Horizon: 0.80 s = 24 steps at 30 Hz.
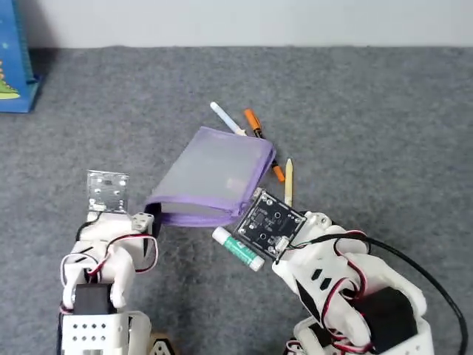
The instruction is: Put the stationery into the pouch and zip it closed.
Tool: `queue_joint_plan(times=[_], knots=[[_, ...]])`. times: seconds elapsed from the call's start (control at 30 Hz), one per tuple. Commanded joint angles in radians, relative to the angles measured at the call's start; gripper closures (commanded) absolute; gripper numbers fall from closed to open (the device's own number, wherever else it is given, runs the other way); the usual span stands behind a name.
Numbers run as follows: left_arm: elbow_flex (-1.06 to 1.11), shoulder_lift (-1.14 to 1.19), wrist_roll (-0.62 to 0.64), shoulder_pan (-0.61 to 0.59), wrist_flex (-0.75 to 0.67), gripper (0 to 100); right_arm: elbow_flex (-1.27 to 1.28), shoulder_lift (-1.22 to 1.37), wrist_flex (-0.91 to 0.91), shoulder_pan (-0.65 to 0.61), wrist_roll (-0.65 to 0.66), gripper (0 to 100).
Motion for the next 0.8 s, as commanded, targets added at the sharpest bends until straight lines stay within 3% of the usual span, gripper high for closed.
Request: queue_joint_plan(times=[0.0, 0.2, 0.53, 0.67, 0.77], knots=[[-0.008, -0.009, -0.005, 0.057, 0.008, 81, -0.066, -0.01, 0.012, -0.019, -0.008, 98.8], [-0.028, -0.011, -0.011, 0.063, 0.014, 99, -0.071, -0.01, 0.007, -0.013, -0.008, 98.8], [-0.325, -0.011, -0.031, -0.029, 0.325, 99, -0.072, -0.01, -0.084, 0.065, -0.012, 98.8], [-0.45, -0.003, -0.035, -0.029, 0.427, 99, -0.12, 0.002, -0.084, 0.07, -0.097, 98.0], [-0.526, -0.002, -0.071, -0.029, 0.48, 99, -0.184, 0.002, -0.018, 0.065, -0.118, 88.6]])
